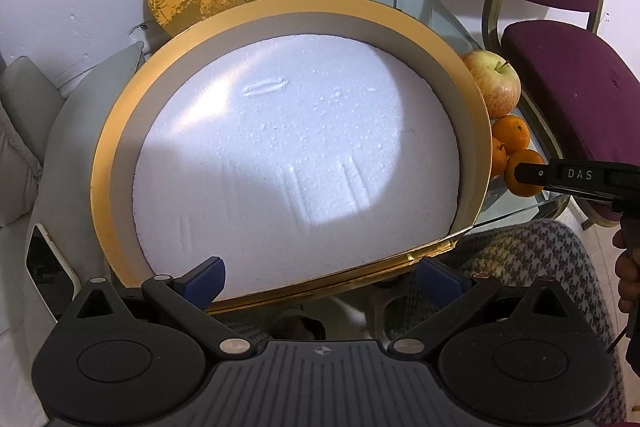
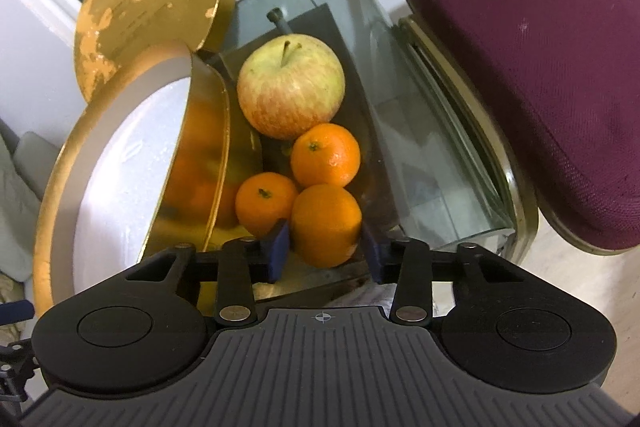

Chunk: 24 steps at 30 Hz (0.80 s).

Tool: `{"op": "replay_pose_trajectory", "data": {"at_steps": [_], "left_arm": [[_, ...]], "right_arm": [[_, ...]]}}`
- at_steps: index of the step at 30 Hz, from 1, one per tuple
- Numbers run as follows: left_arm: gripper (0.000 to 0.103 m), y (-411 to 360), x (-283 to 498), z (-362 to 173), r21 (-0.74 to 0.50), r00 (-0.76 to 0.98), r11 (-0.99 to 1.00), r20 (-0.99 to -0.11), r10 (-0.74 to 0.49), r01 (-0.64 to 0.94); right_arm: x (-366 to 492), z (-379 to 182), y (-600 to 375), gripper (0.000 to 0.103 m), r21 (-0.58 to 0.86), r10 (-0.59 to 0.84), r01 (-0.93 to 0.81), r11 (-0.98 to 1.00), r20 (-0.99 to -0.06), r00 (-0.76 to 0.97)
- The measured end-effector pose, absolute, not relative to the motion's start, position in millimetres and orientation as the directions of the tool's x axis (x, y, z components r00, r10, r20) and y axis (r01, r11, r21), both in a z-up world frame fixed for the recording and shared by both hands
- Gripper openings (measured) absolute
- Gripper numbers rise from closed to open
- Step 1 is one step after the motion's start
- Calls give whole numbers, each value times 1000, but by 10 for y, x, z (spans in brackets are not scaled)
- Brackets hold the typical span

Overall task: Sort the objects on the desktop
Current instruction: 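Close the right gripper on the nearest mandarin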

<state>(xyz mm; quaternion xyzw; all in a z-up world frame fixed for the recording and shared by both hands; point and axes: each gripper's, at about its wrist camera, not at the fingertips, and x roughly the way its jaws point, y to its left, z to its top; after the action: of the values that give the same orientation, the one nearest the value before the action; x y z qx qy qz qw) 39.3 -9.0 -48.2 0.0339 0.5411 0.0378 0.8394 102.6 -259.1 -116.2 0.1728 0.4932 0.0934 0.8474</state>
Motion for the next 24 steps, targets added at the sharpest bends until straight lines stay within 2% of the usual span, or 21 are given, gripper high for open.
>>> {"op": "replay_pose_trajectory", "data": {"at_steps": [12, 21, 24], "left_arm": [[102, 74, 226, -402, 96, 421, 994, -900, 113, -60], [102, 540, -29, -258, 41, 469, 979, -873, 134, -202], [102, 709, -139, -225, 24, 483, 971, -865, 139, -237]], "right_arm": [[942, -1010, -2515, 38, 328, 270, 38, 944, -832, 485], [834, -464, -2209, 36, 232, 222, -55, 971, -795, 565], [858, -206, -2056, 36, 257, 254, -82, 963, -759, 600]]}}
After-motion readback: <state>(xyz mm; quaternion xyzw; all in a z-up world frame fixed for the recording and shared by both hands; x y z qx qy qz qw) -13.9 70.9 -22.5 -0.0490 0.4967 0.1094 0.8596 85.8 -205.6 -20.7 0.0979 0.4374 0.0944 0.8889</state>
